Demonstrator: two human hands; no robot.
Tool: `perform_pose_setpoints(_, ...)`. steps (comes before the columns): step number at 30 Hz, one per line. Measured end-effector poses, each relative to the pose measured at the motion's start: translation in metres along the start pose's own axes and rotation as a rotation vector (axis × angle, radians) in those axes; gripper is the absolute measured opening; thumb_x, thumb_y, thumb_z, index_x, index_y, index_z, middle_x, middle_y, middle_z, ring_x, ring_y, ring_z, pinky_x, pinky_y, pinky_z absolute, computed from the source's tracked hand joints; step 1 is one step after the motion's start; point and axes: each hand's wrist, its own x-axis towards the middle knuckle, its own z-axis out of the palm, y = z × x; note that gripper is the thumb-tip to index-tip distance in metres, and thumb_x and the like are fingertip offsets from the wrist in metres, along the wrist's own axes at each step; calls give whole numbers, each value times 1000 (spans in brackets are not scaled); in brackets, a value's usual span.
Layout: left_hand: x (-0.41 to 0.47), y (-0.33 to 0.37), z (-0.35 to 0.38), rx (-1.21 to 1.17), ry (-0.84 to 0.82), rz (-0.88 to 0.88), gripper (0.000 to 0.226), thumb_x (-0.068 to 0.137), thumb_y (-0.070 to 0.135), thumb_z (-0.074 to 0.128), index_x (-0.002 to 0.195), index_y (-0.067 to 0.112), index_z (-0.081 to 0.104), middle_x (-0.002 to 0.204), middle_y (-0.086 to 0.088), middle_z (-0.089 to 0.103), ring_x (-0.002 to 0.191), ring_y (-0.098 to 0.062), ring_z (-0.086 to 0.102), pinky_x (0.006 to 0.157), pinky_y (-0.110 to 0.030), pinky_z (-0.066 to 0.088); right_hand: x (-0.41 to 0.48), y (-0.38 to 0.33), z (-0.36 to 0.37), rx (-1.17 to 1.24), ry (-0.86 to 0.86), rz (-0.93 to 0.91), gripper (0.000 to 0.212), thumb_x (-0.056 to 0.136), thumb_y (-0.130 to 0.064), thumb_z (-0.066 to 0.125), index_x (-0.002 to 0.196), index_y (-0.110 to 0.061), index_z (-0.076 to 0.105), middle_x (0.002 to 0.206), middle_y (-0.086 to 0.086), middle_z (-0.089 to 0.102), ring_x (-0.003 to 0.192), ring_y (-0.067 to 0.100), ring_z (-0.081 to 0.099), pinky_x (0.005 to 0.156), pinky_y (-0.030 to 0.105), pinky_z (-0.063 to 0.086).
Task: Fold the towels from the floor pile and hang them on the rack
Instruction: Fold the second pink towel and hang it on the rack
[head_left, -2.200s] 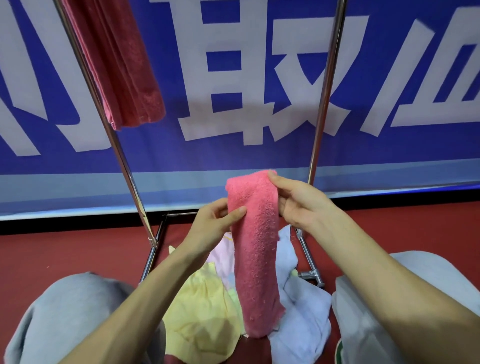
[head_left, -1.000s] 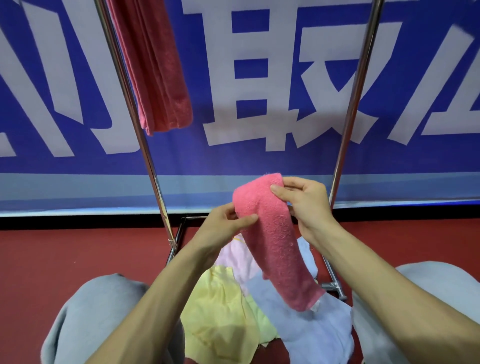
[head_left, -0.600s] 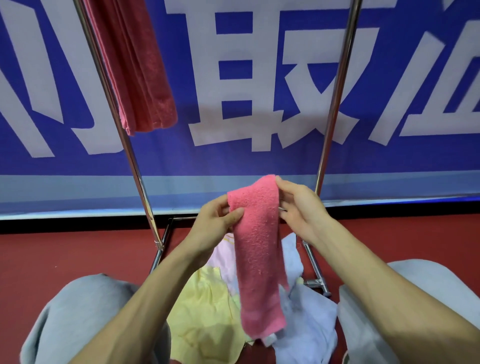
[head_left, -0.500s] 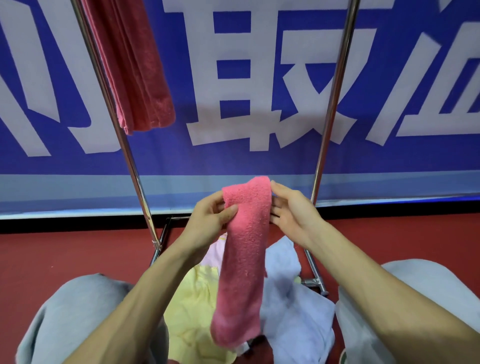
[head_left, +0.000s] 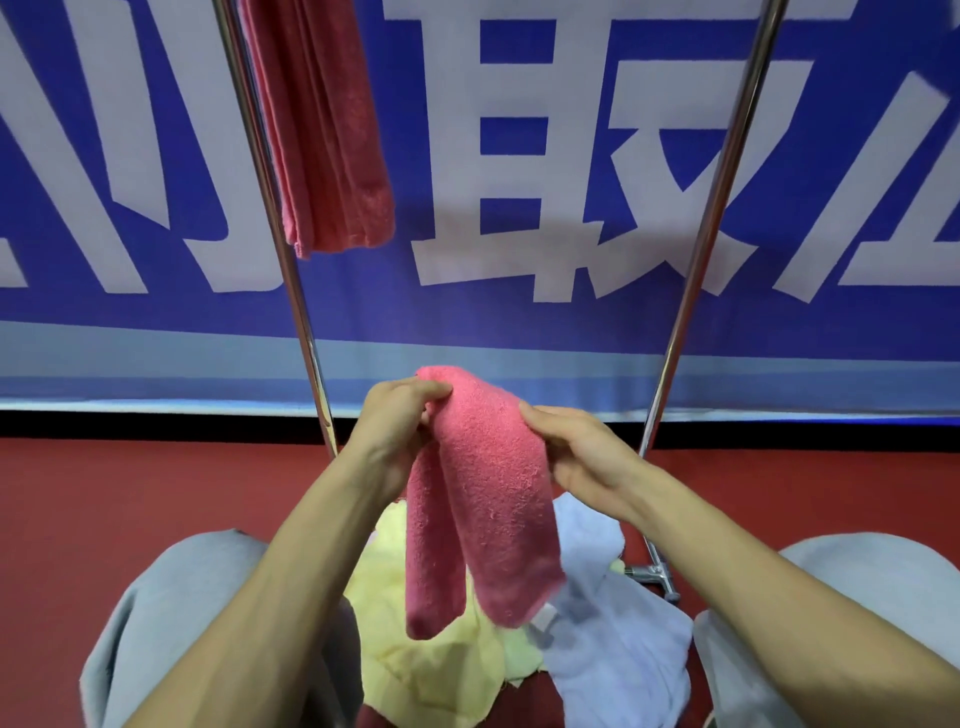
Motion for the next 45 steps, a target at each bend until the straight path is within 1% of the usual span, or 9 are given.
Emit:
perform_pose_setpoints(6, 0, -1, -1, -85, -17, -53, 14, 83, 4, 61, 96, 4, 56, 75, -11, 46, 64, -22, 42, 62, -30, 36, -1, -7, -3, -75, 1, -57, 22, 90, -7, 59, 109, 0, 68, 96, 11, 70, 86, 19, 64, 81, 28, 52)
perform_pose_setpoints(13, -2, -17, 11, 338, -94, 109, 16, 91, 20, 62, 97, 7, 68, 88, -7, 68, 76, -16, 61, 73, -27, 50, -3, -11, -7, -120, 160, -120, 17, 82, 8, 64, 91, -6, 68, 75, 3, 72, 67, 11, 68, 59, 18, 52)
perform_pose_setpoints(18, -7, -19, 23, 181, -124, 117, 15, 95, 6, 52, 101, -3, 63, 73, -3, 65, 51, 1, 61, 49, -13, 49, -20, -14, -7, -285, 168, -127, 5, 84, -5, 69, 82, -9, 69, 71, 2, 70, 66, 11, 66, 64, 22, 55)
perform_pose_setpoints(24, -8, 15, 33, 395, -321, 277, 14, 95, 7, 52, 101, 1, 63, 88, -4, 64, 79, -12, 56, 72, -23, 45, -27, -46, -26, -589, 545, -341, 17, 88, -33, 64, 80, -19, 70, 78, -5, 69, 74, 15, 68, 77, 43, 59)
perform_pose_setpoints(27, -10, 47, 44, 455, -436, 337, 12, 95, 5, 52, 87, 6, 62, 75, 1, 57, 69, -9, 49, 68, -22, 39, -21, -79, -22, -502, 338, -345, 13, 94, -27, 57, 102, -23, 66, 101, -8, 69, 103, 13, 64, 95, 40, 51)
perform_pose_setpoints(32, -18, 114, 50, 519, -546, 409, 16, 81, 16, 55, 88, 5, 63, 79, -6, 51, 74, -17, 43, 66, -27, 36, -25, -135, -2, -405, -79, -222, 25, 95, -15, 51, 109, 1, 65, 81, -6, 67, 74, 6, 58, 70, 19, 44)
perform_pose_setpoints(35, -18, 149, 43, 532, -499, 419, 14, 86, 7, 55, 78, 11, 66, 74, -5, 52, 68, -16, 42, 61, -28, 33, -23, -157, 0, -327, -132, -254, 30, 89, -13, 58, 111, 6, 63, 99, 13, 60, 87, 22, 52, 80, 29, 42)
perform_pose_setpoints(41, -17, 203, 27, 440, -486, 385, 12, 93, 5, 52, 87, 4, 62, 67, -4, 59, 58, -13, 54, 51, -18, 44, -21, -225, 19, -140, -114, -453, 27, 93, -14, 52, 111, 3, 61, 75, -2, 70, 61, 4, 61, 55, 14, 48)
perform_pose_setpoints(45, -15, 230, 20, 366, -573, 412, 16, 87, 21, 60, 89, 6, 63, 71, -2, 58, 59, -10, 53, 56, -20, 42, -14, -272, 38, -118, -67, -530, 24, 89, -17, 59, 104, 0, 67, 94, 13, 70, 84, 20, 63, 78, 30, 53)
